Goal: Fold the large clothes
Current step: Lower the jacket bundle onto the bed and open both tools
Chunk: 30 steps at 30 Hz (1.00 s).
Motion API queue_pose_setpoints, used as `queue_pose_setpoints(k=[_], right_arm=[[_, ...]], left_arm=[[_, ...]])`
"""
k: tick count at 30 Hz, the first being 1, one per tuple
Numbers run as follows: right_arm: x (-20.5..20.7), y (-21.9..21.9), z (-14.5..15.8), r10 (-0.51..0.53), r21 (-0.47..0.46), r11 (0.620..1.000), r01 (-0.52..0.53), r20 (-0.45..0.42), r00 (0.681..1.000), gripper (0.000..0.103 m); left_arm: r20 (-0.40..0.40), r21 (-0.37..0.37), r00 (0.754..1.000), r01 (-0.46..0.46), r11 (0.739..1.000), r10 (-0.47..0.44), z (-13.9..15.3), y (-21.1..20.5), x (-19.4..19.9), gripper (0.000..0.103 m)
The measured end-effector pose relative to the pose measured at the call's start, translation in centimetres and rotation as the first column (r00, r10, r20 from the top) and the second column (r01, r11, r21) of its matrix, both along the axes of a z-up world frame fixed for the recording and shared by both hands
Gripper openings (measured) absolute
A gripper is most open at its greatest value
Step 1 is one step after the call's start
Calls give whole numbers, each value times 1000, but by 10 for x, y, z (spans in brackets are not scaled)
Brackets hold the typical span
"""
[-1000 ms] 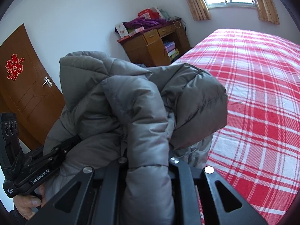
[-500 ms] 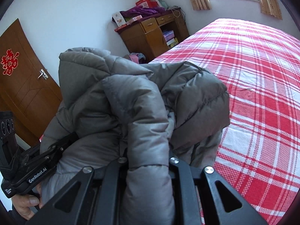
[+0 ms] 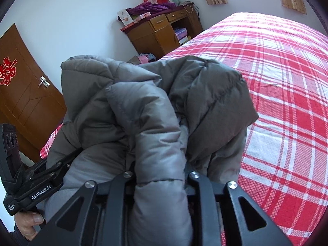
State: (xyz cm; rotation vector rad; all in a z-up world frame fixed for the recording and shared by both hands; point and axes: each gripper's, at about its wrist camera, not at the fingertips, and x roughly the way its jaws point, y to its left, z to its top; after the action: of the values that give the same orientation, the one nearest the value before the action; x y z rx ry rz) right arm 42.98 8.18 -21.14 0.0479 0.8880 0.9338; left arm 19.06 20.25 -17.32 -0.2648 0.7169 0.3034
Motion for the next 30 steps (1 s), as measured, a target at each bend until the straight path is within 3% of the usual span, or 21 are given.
queue_pose_setpoints(k=[9,12,15,19,22,30], right_arm=[[2,-3,-9,-5,-13,1000,5,5,1000,26],[1,2,-6,-6,-38,999,8,29,1000,31],[-1,4,-3,-15,-68,998,19,52,999,38],[-15,0,15,-51,-130,989,65,113,992,59],[-35,-15,36,-75,-116,989,96,174,982,79],[-116,-56,91,-132,-28,989,148,315,940,88]], left_arm=[[-7,-24,999,-42,999,42,-6,6,2,78],[-17,-39,999,-50,998,50,-6,9,2,80],[-37,-8,998,-52,999,51,5,7,-3,80],[26,43,998,-60,997,58,43,0,-32,80],[103,57,994,-54,997,47,74,-4,-63,80],[227,84,973,-49,995,29,129,-16,-117,80]])
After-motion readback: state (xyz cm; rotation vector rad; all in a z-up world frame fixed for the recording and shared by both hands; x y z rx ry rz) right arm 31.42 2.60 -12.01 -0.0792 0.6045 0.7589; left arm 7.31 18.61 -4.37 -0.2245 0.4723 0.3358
